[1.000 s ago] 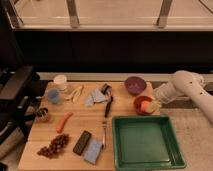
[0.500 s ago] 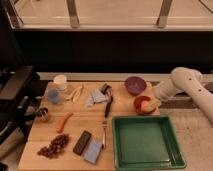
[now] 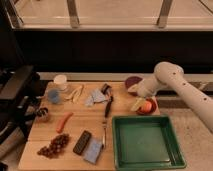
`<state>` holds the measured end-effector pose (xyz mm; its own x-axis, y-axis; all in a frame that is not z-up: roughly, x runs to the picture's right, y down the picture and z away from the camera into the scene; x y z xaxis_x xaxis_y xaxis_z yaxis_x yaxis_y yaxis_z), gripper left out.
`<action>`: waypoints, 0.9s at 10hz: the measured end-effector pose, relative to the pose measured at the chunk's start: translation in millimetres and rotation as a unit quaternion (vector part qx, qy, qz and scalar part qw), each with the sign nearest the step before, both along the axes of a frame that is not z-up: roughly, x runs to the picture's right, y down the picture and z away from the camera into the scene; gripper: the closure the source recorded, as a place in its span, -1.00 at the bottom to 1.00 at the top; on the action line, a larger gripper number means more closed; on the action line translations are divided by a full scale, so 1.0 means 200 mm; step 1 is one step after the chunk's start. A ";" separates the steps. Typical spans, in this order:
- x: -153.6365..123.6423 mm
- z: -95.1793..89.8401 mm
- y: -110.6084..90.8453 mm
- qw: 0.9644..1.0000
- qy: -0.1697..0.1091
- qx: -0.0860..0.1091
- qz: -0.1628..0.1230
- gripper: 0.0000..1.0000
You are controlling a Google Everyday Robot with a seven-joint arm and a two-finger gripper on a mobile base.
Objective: Place grapes in paper cup
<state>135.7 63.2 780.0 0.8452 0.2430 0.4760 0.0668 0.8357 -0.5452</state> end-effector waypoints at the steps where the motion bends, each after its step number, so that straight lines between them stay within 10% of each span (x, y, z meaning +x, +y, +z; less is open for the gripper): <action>1: -0.12 -0.05 0.03 0.999 -0.038 -0.010 -0.014 -0.44; 3: -0.22 -0.12 0.07 0.996 -0.083 -0.021 -0.026 -0.44; 9: -0.32 -0.14 0.14 0.994 -0.098 -0.018 -0.054 -0.44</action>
<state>72.0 91.4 751.7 0.7590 0.1763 0.6267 0.2628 0.7977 -0.5427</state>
